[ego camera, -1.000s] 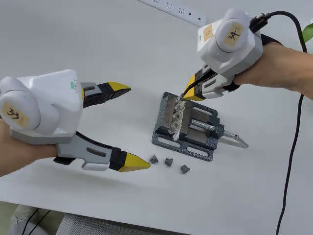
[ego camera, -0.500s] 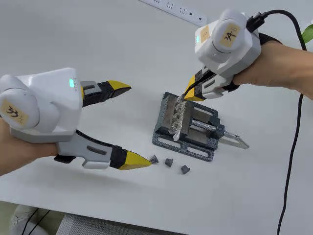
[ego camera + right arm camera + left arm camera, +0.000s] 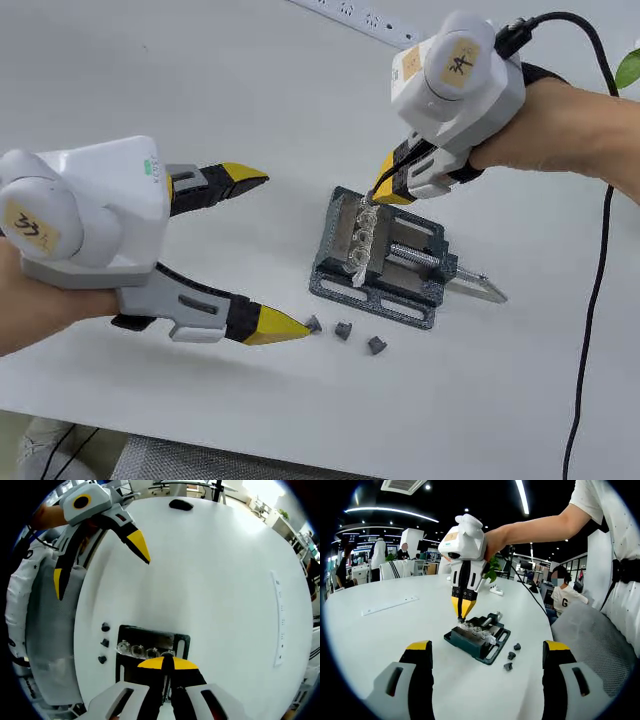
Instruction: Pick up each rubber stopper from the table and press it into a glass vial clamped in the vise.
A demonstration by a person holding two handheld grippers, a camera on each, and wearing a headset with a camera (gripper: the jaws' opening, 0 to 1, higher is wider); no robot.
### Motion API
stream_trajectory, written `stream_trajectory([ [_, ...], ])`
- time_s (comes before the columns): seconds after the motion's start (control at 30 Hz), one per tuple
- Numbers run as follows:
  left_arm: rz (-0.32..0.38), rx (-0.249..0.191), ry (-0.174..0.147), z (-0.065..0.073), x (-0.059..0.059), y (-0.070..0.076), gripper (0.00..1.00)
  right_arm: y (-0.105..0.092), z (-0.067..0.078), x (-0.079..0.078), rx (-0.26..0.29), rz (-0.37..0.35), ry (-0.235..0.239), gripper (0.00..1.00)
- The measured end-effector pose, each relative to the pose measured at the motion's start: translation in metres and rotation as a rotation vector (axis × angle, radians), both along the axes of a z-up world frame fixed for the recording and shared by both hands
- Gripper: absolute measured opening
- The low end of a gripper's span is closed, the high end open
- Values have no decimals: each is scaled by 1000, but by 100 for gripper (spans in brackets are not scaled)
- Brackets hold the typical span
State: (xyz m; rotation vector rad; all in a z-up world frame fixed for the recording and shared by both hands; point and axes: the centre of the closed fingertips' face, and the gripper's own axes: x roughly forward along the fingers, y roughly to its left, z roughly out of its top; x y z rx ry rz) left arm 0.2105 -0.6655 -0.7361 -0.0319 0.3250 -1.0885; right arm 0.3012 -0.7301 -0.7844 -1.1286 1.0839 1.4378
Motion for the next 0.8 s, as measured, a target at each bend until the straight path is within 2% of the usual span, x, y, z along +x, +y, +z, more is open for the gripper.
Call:
stream_trajectory([
  [0.13,4,-1,-2,0,0,2,90,-2,1,-5,-5,-11,15,0],
  [0.33,10,-2,1,1,0,4,90,-4,0,-4,-9,-9,19,0],
  [0.63,10,-10,0,4,2,2,89,-3,0,-3,10,-18,5,0],
  [0.8,9,-8,-1,4,2,1,89,-5,1,-4,36,-13,-20,0],
])
